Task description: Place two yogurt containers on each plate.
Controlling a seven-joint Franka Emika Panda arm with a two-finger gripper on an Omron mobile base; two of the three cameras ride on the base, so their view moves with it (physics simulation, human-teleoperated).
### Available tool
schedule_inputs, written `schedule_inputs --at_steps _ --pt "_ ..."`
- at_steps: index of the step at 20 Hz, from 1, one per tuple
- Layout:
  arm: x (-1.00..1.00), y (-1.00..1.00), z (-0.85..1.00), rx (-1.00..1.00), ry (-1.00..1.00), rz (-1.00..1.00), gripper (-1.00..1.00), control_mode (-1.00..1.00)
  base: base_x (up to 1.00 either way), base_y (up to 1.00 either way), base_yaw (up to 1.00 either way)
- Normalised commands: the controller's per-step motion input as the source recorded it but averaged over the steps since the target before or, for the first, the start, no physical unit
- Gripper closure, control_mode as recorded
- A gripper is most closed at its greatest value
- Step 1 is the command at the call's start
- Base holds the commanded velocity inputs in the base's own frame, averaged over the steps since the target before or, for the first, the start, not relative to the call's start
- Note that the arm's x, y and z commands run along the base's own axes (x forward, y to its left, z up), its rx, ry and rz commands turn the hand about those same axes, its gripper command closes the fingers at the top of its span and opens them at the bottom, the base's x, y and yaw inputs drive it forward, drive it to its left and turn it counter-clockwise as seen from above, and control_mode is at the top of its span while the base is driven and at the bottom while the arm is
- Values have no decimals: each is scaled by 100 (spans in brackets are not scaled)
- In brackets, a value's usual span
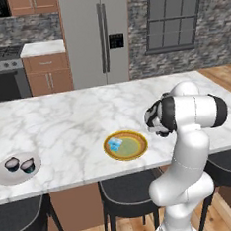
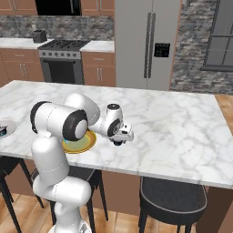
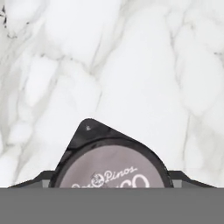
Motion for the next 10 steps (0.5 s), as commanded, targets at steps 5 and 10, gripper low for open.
schedule_inputs --at_steps 5,10 --pt "-17 0 19 6 3 0 100 -100 0 0 0" --pt "-24 24 40 11 17 0 100 -100 0 0 0"
